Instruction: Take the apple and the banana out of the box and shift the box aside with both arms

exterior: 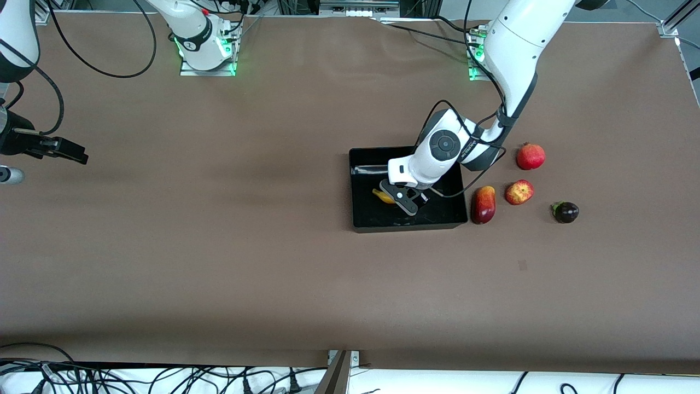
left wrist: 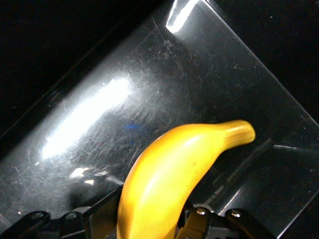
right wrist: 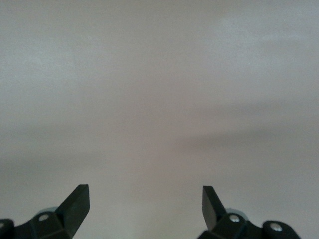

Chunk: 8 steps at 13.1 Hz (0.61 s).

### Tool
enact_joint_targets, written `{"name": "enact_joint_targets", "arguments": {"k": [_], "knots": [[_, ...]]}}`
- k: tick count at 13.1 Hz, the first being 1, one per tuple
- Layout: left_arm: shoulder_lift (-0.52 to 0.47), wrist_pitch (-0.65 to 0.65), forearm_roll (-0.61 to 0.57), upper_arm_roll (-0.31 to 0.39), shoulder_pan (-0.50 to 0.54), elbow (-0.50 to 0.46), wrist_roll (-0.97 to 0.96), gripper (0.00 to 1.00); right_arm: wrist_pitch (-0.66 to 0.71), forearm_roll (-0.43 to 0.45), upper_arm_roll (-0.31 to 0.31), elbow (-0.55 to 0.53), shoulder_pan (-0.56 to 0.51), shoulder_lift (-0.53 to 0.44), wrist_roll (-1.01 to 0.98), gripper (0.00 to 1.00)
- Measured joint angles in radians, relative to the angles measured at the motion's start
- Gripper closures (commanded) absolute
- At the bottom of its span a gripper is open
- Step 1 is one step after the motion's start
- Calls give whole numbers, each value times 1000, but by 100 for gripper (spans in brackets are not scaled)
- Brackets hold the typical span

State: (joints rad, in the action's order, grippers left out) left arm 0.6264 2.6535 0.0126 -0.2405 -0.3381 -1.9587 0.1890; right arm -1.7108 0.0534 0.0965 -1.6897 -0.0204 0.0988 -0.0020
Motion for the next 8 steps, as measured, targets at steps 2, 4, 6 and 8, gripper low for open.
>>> {"name": "enact_joint_targets", "arguments": {"k": [2, 4, 6, 8], "knots": [[-3, -10, 0, 2, 0, 2, 0, 100, 0, 0, 0, 0, 0, 0, 0, 0], [-20, -47, 0, 3, 1, 8, 0, 100, 0, 0, 0, 0, 0, 0, 0, 0], [-70, -116, 0, 4, 4, 16, 0, 100, 0, 0, 0, 0, 0, 0, 0, 0], [-149, -204, 0, 5, 16, 22, 0, 100, 0, 0, 0, 0, 0, 0, 0, 0]]}}
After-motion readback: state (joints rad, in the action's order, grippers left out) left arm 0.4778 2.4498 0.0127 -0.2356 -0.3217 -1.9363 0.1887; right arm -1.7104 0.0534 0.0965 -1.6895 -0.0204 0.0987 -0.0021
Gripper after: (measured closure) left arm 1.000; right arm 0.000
